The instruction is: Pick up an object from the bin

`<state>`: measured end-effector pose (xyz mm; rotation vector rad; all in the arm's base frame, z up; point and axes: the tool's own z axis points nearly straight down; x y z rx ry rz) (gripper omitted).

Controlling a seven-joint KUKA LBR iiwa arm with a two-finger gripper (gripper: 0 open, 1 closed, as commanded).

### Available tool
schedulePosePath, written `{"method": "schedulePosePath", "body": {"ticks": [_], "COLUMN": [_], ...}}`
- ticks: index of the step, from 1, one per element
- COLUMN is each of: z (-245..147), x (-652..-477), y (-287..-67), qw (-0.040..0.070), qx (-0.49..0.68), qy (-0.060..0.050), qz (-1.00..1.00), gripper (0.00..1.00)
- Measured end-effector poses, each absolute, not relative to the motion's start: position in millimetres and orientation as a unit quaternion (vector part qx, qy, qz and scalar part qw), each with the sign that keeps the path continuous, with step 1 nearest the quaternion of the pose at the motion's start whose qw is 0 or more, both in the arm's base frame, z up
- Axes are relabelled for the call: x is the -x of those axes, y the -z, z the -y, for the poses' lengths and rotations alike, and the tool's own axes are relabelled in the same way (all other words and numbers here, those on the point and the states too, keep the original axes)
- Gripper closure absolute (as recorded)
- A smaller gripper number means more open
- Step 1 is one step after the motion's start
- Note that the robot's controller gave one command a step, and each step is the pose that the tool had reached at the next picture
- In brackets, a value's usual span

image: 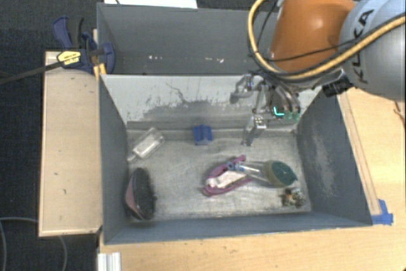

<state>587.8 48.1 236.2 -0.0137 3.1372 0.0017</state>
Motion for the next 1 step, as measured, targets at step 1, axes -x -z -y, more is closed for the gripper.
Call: {"method": "schedulePosePath", "body": {"ticks": [1], "z": [13.4], "x": [-533.5], "y": [-101.4], "qw": [-0.003], "qx": [0.088], "qy": [0.000], "qz": [-0.996], "gripper": [0.00]}}
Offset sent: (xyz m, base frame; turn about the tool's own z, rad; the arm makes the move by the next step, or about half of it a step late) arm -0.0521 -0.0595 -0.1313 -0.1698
